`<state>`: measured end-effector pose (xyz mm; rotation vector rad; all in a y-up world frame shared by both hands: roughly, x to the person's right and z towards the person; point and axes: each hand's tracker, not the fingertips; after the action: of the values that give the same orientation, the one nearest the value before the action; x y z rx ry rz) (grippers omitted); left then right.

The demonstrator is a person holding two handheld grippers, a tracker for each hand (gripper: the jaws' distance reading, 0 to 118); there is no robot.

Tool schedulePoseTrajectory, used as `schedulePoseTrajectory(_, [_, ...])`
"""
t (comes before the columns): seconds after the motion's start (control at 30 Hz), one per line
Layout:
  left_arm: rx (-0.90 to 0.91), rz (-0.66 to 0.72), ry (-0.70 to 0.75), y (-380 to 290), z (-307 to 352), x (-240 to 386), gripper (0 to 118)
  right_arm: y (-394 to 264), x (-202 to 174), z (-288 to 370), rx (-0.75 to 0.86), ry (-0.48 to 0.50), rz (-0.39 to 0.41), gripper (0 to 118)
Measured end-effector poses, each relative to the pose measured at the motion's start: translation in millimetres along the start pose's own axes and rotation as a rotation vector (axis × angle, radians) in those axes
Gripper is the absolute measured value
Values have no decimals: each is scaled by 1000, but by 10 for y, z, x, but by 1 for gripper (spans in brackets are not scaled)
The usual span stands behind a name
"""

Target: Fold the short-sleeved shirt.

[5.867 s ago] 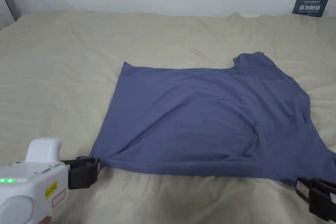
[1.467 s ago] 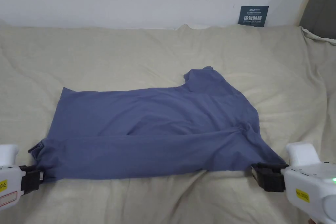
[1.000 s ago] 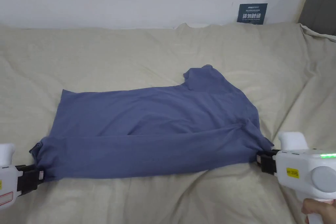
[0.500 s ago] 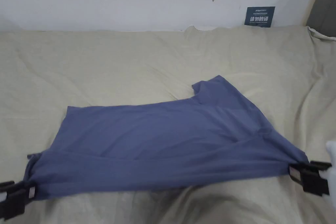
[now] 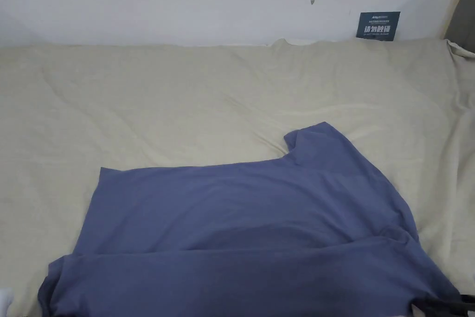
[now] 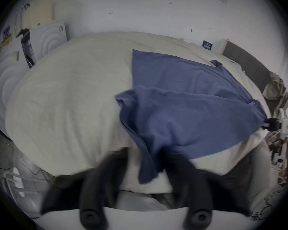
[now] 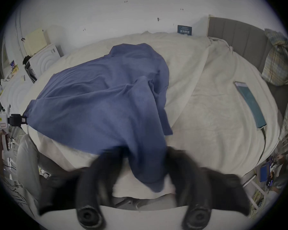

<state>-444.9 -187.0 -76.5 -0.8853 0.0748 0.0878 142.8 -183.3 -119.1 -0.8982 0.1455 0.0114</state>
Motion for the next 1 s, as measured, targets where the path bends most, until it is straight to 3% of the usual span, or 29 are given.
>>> schedulePoseTrajectory(0.03, [16, -13, 3, 22, 33, -9, 105, 27, -17, 57, 10, -2, 11, 90])
schedulePoseTrajectory(0.07, [34, -8, -9, 54, 108, -11, 110, 62, -28, 126, 44, -9, 40, 90])
schedulePoseTrajectory(0.2, [163, 43, -72, 314, 424, -29, 109, 274, -87, 358, 105, 9, 74, 90])
schedulePoseTrajectory(0.23, [205, 53, -75, 396, 472, -16, 104, 362, -109, 396, 119, 17, 69, 87])
schedulePoseTrajectory(0.27, [236, 60, -86, 464, 498, -17, 92, 431, -124, 425, 143, 31, 65, 77])
schedulePoseTrajectory(0.3, [262, 59, -127, 549, 503, -12, 70, 487, -157, 435, 176, 54, 59, 64])
schedulePoseTrajectory(0.33, [279, 64, -137, 636, 490, 6, 26, 586, -200, 436, 178, 53, 63, 35])
schedulePoseTrajectory(0.37, [277, 69, -123, 713, 443, 30, 0, 666, -256, 420, 189, 54, 64, 13])
schedulePoseTrajectory(0.47, [301, 15, -10, 963, 268, 160, 0, 881, -290, 261, 206, 38, 54, 2])
schedulePoseTrajectory(0.53, [272, 0, -68, 1113, 137, 232, 0, 1055, -258, 69, 198, 48, 11, 0])
schedulePoseTrajectory(0.7, [281, -15, -45, 1436, -166, 375, 0, 1553, -146, -401, 167, 64, -73, 0])
schedulePoseTrajectory(0.83, [268, -10, -52, 1615, -351, 417, 0, 2077, -18, -831, 131, 69, -81, 0])
schedulePoseTrajectory(0.87, [266, -8, -51, 1654, -388, 413, 0, 2206, 15, -955, 115, 58, -85, 1])
schedulePoseTrajectory(0.9, [267, -9, -42, 1679, -421, 418, 0, 2338, 45, -1081, 92, 39, -99, 18])
schedulePoseTrajectory(0.93, [266, -6, -33, 1696, -458, 420, 0, 2485, 61, -1221, 51, 28, -91, 62])
schedulePoseTrajectory(0.97, [261, -4, -28, 1710, -491, 418, 0, 2580, 84, -1361, 26, 43, -103, 85])
schedulePoseTrajectory(1.0, [256, 0, -26, 1731, -528, 405, 0, 2673, 96, -1506, 14, 44, -97, 89])
